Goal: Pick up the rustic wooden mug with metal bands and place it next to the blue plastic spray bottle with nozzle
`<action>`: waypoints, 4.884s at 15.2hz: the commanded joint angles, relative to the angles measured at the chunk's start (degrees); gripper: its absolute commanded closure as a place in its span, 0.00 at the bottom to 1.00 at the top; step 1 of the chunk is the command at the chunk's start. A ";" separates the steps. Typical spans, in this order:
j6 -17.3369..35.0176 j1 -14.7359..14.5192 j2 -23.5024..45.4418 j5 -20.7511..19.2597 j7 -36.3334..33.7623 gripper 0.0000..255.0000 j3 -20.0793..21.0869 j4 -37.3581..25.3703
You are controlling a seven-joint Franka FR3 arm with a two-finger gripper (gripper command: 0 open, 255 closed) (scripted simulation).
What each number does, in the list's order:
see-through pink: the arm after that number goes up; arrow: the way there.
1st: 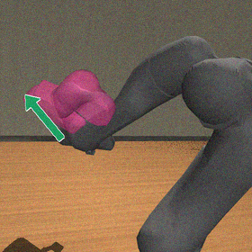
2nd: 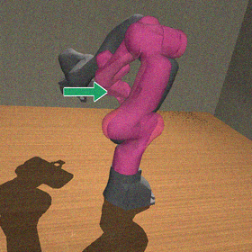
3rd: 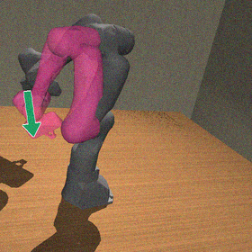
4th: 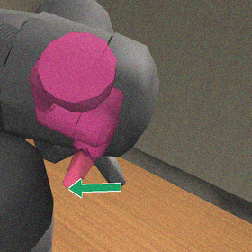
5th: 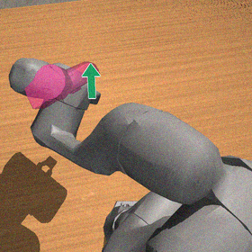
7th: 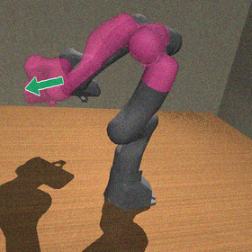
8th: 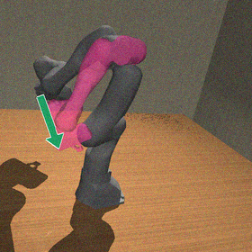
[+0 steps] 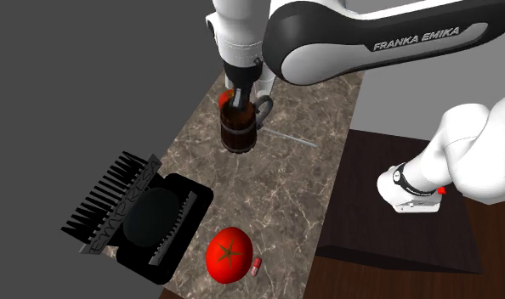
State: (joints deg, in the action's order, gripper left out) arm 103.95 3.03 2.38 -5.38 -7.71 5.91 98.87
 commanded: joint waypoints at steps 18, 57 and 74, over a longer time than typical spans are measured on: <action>-15.61 -0.32 3.04 -0.20 0.96 1.00 0.21 -18.71; -16.83 16.63 -16.75 -0.82 40.76 1.00 -22.67 -3.33; -7.17 19.02 -18.75 -1.91 45.82 1.00 -26.66 7.77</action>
State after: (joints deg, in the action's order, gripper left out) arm 96.01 21.98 -15.99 -7.16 38.14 -20.72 105.60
